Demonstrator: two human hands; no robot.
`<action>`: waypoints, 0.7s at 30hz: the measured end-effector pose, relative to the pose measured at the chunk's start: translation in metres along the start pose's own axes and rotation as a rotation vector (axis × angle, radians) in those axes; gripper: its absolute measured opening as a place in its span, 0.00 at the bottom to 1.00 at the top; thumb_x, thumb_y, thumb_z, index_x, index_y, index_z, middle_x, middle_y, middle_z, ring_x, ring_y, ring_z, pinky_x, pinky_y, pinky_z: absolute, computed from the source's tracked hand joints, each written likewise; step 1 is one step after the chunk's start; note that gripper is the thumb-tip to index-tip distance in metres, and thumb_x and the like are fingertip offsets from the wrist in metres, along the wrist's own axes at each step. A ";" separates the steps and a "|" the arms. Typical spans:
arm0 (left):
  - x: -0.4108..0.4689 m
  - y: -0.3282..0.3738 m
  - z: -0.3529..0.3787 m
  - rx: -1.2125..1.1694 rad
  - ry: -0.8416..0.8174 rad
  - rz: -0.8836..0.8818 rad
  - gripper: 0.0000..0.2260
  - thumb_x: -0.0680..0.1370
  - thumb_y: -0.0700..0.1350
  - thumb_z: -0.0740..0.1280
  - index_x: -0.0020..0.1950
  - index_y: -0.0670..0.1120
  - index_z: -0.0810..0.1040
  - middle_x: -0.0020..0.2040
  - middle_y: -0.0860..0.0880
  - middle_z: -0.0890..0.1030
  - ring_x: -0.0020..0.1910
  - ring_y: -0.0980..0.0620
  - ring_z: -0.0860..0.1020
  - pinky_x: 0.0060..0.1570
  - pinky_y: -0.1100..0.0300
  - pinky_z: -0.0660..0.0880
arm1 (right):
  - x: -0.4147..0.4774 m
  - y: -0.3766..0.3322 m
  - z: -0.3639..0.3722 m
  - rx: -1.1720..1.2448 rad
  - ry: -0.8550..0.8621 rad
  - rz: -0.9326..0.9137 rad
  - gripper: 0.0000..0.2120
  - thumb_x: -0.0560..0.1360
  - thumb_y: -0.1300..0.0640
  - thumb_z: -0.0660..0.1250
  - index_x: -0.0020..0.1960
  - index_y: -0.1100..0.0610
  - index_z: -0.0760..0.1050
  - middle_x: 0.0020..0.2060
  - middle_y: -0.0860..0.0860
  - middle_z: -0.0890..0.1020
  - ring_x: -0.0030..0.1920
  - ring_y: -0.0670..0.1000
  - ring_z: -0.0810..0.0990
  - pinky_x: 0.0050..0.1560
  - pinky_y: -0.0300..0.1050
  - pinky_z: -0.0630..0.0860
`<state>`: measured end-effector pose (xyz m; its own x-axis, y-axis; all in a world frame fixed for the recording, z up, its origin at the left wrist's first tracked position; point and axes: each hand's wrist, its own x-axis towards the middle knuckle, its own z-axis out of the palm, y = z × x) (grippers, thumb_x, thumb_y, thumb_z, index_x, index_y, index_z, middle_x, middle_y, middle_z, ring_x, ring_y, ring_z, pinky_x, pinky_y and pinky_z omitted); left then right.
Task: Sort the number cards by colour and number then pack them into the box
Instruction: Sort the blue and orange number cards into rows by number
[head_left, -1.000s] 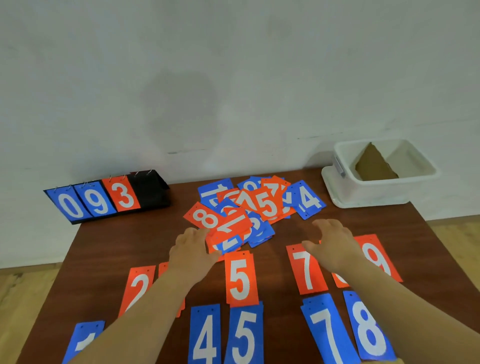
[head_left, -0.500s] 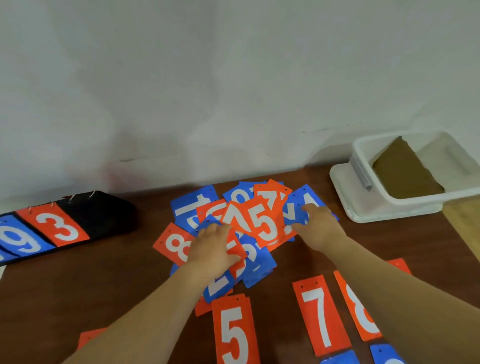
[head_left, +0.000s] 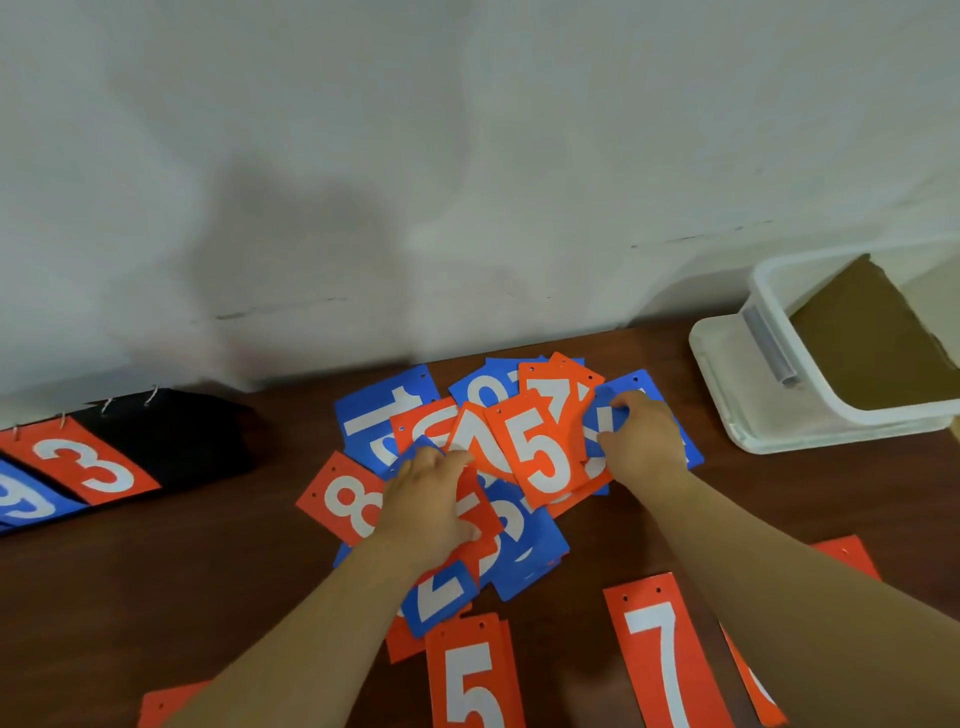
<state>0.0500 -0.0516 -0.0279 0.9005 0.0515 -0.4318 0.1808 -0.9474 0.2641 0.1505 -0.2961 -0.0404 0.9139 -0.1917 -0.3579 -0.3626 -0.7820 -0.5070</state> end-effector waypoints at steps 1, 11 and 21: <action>0.001 0.001 -0.002 0.009 -0.005 -0.003 0.40 0.71 0.56 0.78 0.77 0.58 0.61 0.75 0.51 0.66 0.74 0.47 0.66 0.70 0.47 0.71 | -0.001 0.002 -0.002 0.010 0.017 -0.013 0.20 0.77 0.64 0.70 0.68 0.54 0.73 0.62 0.55 0.76 0.48 0.49 0.73 0.42 0.40 0.72; 0.005 0.008 -0.016 -0.074 0.058 0.045 0.23 0.79 0.46 0.72 0.71 0.59 0.70 0.61 0.55 0.79 0.59 0.54 0.78 0.58 0.58 0.79 | -0.026 0.015 -0.049 0.071 0.214 -0.105 0.15 0.79 0.62 0.66 0.64 0.53 0.75 0.57 0.53 0.78 0.52 0.54 0.80 0.46 0.50 0.81; 0.013 0.043 -0.095 -0.470 0.349 0.120 0.07 0.80 0.45 0.69 0.53 0.57 0.79 0.44 0.59 0.80 0.43 0.61 0.79 0.45 0.68 0.73 | -0.071 0.005 -0.109 0.235 0.328 -0.266 0.13 0.80 0.62 0.65 0.63 0.52 0.76 0.55 0.49 0.79 0.49 0.50 0.79 0.46 0.47 0.78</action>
<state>0.1072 -0.0622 0.0595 0.9878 0.1290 -0.0869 0.1534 -0.7157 0.6814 0.1033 -0.3511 0.0676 0.9761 -0.2099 0.0556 -0.1052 -0.6812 -0.7245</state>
